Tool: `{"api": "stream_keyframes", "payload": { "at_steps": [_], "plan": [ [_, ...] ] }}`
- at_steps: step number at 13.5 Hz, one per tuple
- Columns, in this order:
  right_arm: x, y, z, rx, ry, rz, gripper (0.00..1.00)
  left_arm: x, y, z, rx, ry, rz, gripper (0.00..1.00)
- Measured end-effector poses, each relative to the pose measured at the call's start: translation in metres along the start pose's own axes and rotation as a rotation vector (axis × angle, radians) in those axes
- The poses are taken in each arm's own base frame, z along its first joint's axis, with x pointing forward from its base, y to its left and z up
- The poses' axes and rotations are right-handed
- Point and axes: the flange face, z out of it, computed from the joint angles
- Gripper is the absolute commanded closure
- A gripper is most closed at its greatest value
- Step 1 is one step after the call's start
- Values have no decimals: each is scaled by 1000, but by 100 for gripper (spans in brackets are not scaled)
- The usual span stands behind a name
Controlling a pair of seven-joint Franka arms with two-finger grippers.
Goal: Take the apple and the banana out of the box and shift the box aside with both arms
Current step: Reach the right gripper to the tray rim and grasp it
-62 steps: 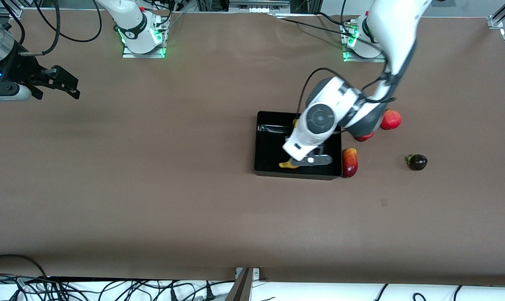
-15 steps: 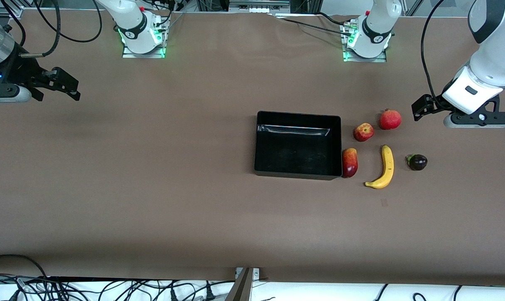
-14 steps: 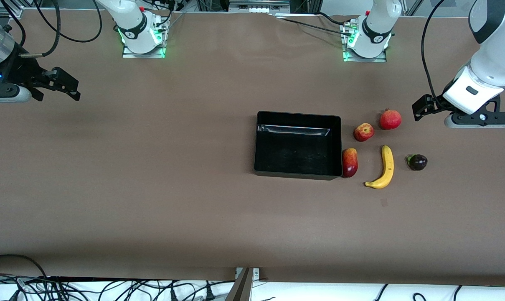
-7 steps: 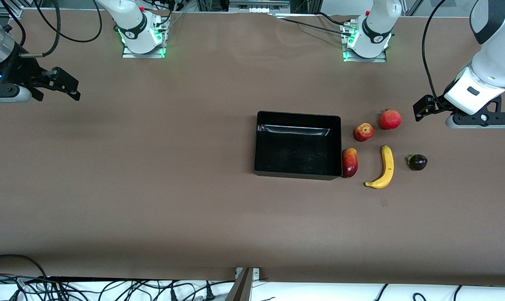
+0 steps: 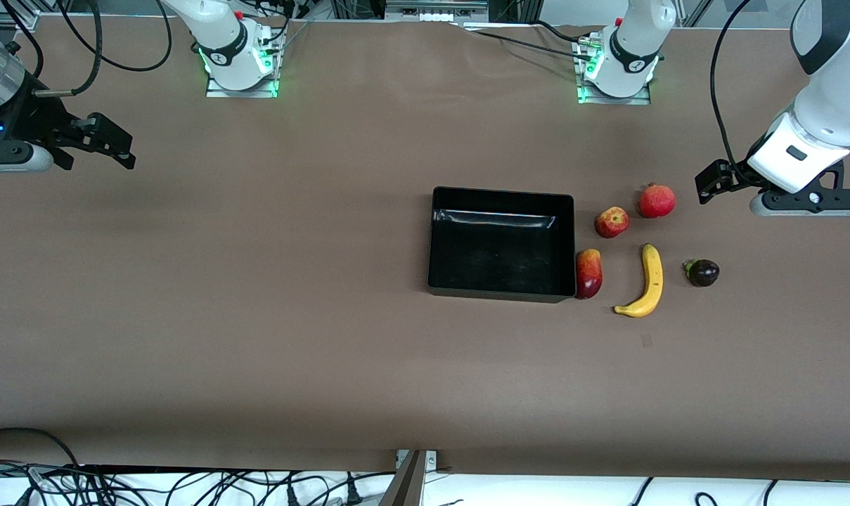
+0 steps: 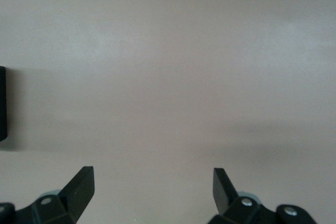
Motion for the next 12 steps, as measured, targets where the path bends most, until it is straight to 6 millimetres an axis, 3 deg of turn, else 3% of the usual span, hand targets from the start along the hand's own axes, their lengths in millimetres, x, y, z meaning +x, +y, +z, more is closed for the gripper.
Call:
{"api": "stream_keyframes", "payload": {
  "at_steps": [2, 5, 7, 9, 12],
  "plan": [
    [6, -11, 24, 4, -55, -25, 0, 0, 0, 0, 0, -2, 0, 0],
    [15, -81, 92, -26, -197, -142, 0, 0, 0, 1, 0, -4, 1, 0],
    [12, -120, 110, -36, -225, -206, 0, 0, 0, 1, 1, -7, 1, 0],
    [10, -143, 121, -31, -236, -241, 0, 0, 1, 1, 1, -8, 1, 0],
    [9, -215, 153, -3, -168, -219, 0, 0, 1, 2, 1, -9, 2, 0]
  ]
}}
